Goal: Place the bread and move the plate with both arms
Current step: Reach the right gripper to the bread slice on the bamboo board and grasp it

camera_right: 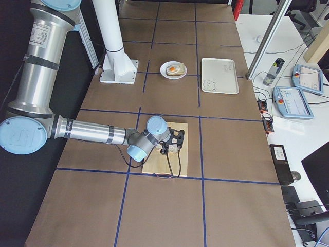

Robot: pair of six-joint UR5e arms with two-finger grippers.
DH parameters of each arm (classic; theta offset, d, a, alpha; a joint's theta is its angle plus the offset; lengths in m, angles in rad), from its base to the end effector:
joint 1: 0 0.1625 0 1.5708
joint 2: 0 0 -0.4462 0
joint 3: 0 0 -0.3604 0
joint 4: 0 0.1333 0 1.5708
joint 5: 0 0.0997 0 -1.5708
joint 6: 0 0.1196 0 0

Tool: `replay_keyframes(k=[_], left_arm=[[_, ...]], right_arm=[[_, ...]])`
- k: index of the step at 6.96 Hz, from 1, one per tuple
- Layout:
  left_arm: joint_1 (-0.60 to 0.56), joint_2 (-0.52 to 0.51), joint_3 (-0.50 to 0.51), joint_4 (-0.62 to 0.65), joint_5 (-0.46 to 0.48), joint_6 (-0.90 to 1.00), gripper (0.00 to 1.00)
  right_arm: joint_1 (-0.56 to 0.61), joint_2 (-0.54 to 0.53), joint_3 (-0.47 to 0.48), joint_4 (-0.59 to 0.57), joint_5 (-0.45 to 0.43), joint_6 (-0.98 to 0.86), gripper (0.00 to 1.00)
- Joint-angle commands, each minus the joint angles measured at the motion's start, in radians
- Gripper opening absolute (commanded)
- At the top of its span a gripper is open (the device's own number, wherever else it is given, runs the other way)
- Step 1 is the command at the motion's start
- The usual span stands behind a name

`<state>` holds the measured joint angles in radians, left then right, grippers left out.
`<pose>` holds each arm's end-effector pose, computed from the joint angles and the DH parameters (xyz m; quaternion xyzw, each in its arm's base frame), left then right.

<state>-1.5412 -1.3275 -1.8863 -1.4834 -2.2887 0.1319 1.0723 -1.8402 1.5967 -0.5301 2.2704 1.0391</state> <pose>-0.0442 -0.3518 0.6611 0.0109 0.3512 0.0729 0.9334 -0.1256 -0.3485 0.6721 0.0425 -0.4805 0.1030 0.8699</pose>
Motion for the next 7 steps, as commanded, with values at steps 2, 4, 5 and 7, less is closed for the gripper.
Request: replay_keyframes(k=[2,4,5,7], left_arm=[[0.000,0.001,0.001,0.003,0.000,0.000,1.00],[0.001,0.001,0.004,0.005,0.000,0.000,1.00],[0.000,0.001,0.004,0.006,0.000,0.000,1.00],[0.001,0.001,0.003,0.006,0.000,0.000,1.00]], right_arm=[[-0.052,-0.016,-0.018,0.016,-0.023,0.021,0.70],[-0.060,-0.025,-0.020,0.018,-0.023,0.019,0.68],[-0.064,-0.027,-0.020,0.018,-0.023,0.019,0.67],[-0.086,-0.025,-0.020,0.024,-0.022,0.021,0.63]])
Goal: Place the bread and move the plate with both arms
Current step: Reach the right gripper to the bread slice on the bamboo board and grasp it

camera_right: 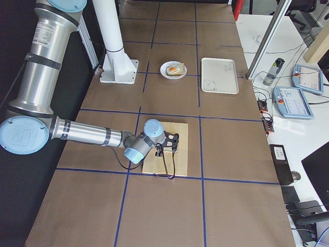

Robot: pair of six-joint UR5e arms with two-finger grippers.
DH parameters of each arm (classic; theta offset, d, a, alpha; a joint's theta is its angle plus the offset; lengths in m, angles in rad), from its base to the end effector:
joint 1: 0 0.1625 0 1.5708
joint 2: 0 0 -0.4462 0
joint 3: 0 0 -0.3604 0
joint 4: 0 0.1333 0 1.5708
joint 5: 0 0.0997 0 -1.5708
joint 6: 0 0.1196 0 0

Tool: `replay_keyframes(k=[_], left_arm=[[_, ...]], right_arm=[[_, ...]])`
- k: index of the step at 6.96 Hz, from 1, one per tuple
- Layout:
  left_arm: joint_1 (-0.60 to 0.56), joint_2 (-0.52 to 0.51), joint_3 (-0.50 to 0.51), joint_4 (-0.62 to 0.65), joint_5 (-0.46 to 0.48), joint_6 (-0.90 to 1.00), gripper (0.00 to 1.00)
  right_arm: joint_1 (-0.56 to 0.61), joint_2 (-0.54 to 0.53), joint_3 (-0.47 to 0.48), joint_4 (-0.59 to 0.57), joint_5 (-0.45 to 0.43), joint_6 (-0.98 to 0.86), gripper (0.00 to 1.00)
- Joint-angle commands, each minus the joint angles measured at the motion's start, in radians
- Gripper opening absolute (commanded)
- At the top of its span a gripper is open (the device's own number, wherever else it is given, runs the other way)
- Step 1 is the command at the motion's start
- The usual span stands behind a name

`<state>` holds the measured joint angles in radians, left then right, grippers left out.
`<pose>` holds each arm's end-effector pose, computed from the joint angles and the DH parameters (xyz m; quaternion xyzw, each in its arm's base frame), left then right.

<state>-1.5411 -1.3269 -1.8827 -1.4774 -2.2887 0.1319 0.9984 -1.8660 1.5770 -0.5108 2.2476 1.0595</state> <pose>-0.0442 -0.3507 0.6636 0.0061 0.3514 0.0711 0.9335 -0.1416 -0.3276 0.6895 0.0190 -0.4691 0.0896 0.8784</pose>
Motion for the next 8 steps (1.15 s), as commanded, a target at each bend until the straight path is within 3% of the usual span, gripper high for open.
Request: replay_keyframes(k=[1,2,3,4,5,6,7,8], left_arm=[[0.000,0.000,-0.003,0.000,0.000,0.000,1.00],[-0.001,0.000,-0.003,-0.004,0.002,0.000,1.00],[-0.001,0.000,-0.003,-0.006,0.002,0.000,1.00],[-0.001,0.000,-0.003,-0.009,0.000,0.000,1.00],[-0.001,0.000,-0.003,-0.009,0.000,0.000,1.00],[0.001,-0.002,-0.003,-0.009,0.000,0.000,1.00],[0.001,-0.002,-0.004,-0.011,0.000,0.000,1.00],[0.001,-0.002,-0.004,-0.009,0.000,0.000,1.00]], right_arm=[[-0.012,0.001,0.000,0.012,0.001,0.000,0.61],[-0.014,0.001,0.000,0.014,0.001,0.000,0.57],[-0.014,0.001,0.000,0.014,0.001,0.000,0.44],[-0.014,0.001,-0.002,0.012,0.001,-0.001,0.37],[-0.014,0.001,-0.002,0.012,0.004,-0.001,0.34],[-0.014,0.001,-0.002,0.012,0.006,-0.013,0.21],[-0.012,-0.002,-0.002,0.020,0.004,-0.016,0.02],[-0.012,-0.007,-0.002,0.024,0.004,-0.016,0.00]])
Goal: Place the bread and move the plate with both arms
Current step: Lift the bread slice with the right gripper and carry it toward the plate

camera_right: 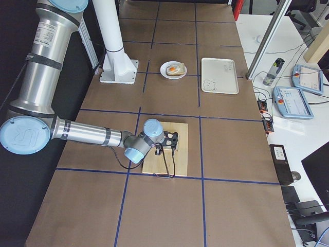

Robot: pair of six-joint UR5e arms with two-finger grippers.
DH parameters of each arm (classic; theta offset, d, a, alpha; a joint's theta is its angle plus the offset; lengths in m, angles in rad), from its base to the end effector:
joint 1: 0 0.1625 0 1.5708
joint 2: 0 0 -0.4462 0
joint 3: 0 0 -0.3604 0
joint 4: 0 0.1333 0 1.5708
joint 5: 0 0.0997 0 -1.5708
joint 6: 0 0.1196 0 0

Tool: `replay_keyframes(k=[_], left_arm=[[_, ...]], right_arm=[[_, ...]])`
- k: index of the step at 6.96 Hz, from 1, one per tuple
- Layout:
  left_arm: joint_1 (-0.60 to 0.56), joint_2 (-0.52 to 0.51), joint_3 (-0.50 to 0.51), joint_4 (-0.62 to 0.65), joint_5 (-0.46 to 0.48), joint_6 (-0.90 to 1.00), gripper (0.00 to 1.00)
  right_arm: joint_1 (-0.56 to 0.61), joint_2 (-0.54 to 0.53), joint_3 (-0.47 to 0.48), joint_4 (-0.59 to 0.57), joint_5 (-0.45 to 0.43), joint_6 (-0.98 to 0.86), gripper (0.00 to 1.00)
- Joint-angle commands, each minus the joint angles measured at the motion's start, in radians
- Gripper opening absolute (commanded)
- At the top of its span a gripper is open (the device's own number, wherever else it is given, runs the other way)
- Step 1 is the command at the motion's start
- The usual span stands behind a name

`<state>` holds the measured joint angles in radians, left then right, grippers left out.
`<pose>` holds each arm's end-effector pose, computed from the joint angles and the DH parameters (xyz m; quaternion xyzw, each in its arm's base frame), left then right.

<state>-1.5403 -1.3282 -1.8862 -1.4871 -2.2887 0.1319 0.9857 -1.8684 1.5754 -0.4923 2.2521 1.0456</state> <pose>-0.0439 -0.3525 0.6606 0.0127 0.3511 0.0740 0.9333 -0.1452 -0.3241 0.6884 0.0226 -0.4742 0.0742 0.8770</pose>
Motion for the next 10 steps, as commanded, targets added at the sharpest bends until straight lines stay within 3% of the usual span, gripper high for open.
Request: replay_keyframes(k=[1,4,8,10], left_arm=[[-0.001,0.000,-0.001,-0.001,0.000,0.000,1.00],[-0.001,0.000,-0.001,-0.001,0.000,0.000,1.00],[-0.001,0.000,-0.002,-0.001,0.000,0.000,1.00],[-0.001,0.000,-0.002,-0.001,0.000,0.000,1.00]], right_arm=[[0.001,-0.005,0.000,0.006,0.001,-0.003,0.00],[0.005,-0.006,0.033,0.008,0.041,-0.003,0.00],[0.174,0.055,0.170,-0.009,0.337,0.042,0.00],[0.176,0.176,0.184,-0.011,0.354,0.152,0.00]])
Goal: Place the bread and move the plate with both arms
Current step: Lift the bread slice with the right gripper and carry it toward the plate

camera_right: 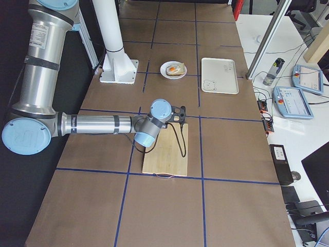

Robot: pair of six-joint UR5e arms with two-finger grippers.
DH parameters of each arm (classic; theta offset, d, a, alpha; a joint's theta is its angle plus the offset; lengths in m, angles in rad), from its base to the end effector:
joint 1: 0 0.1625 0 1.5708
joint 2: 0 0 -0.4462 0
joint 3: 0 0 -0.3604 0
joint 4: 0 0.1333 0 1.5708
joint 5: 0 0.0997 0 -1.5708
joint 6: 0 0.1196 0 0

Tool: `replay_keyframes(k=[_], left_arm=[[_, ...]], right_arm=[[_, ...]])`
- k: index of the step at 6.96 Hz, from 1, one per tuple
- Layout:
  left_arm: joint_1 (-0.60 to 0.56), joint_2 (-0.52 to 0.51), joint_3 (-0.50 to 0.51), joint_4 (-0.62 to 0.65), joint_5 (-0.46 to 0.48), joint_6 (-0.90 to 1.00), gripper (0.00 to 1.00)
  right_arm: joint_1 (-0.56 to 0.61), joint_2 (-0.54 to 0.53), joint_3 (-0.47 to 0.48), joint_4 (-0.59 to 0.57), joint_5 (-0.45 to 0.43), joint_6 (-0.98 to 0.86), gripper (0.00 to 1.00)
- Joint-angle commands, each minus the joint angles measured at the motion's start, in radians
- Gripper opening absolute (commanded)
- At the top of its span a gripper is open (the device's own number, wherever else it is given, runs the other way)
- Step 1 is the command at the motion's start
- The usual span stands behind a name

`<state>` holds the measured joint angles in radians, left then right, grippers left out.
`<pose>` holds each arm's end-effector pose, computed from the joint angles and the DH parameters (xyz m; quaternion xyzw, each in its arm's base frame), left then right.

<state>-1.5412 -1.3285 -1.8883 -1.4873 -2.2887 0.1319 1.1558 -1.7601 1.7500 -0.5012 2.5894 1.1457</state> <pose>-0.0442 -0.3527 0.6595 0.0141 0.3510 0.0741 0.9333 -0.1244 -0.3604 0.5481 0.0175 -0.6094 0.0391 0.7917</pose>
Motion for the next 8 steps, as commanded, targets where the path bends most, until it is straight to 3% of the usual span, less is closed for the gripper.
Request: replay_keyframes(k=[1,2,4,5,7,8], left_arm=[[0.000,0.000,-0.002,-0.001,0.000,0.000,1.00],[0.000,0.000,-0.005,-0.001,0.000,0.000,1.00],[0.000,0.000,-0.028,0.001,0.000,0.000,1.00],[0.000,0.000,-0.031,0.001,0.000,0.000,1.00],[0.000,0.000,-0.035,0.001,0.000,0.000,1.00],[0.000,0.000,-0.035,0.001,0.000,0.000,1.00]], right_arm=[[-0.001,0.120,0.009,-0.038,0.018,0.054,0.00],[-0.025,0.195,0.011,-0.084,0.017,0.065,0.00],[-0.092,0.351,0.011,-0.088,-0.006,0.254,0.00],[-0.146,0.413,0.013,-0.086,-0.059,0.341,0.00],[-0.363,0.451,0.067,-0.088,-0.365,0.419,0.00],[-0.422,0.471,0.068,-0.088,-0.426,0.439,0.00]])
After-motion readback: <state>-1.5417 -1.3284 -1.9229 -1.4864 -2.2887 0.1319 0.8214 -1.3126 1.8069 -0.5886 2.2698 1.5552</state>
